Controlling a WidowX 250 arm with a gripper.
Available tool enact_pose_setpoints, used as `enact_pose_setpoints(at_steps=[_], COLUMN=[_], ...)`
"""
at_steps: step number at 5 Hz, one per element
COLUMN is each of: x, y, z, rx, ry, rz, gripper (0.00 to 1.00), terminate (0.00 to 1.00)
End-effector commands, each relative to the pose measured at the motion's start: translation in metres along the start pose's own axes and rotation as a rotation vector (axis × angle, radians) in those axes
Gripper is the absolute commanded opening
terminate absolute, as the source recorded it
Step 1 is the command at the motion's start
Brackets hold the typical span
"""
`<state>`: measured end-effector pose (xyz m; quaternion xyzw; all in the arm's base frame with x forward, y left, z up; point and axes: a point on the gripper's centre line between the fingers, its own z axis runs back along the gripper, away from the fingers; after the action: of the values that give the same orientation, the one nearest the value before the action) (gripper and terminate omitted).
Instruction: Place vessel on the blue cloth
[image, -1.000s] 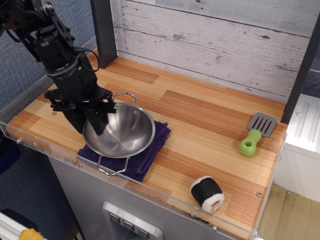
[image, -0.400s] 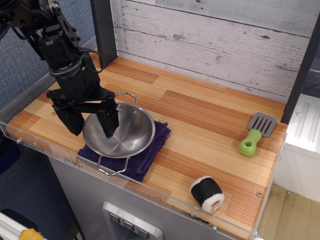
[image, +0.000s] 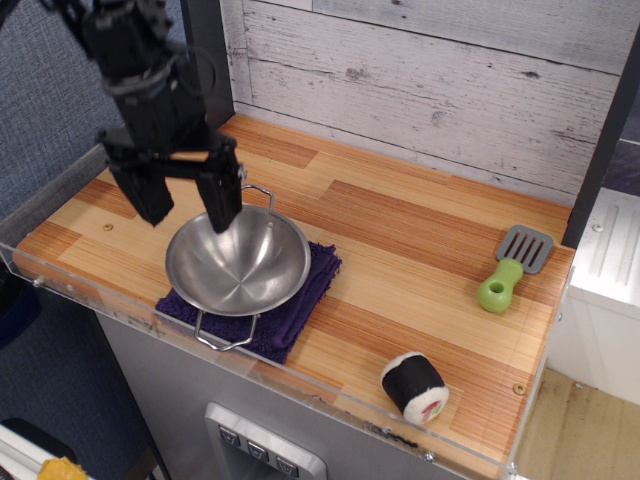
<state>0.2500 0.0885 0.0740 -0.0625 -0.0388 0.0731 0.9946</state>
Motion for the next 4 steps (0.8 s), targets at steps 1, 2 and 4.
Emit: enact_pose_setpoints(at_steps=[1, 2, 4], x=[0.016, 0.025, 0.032], y=[-0.012, -0.019, -0.028], z=[0.053, 0.072, 0.077], rx=[0.048, 0.059, 0.046], ry=[-0.089, -0.147, -0.167], rz=[-0.042, -0.077, -0.133], gripper=[1.0, 1.0, 1.0], terminate=[0.0, 0.0, 0.0])
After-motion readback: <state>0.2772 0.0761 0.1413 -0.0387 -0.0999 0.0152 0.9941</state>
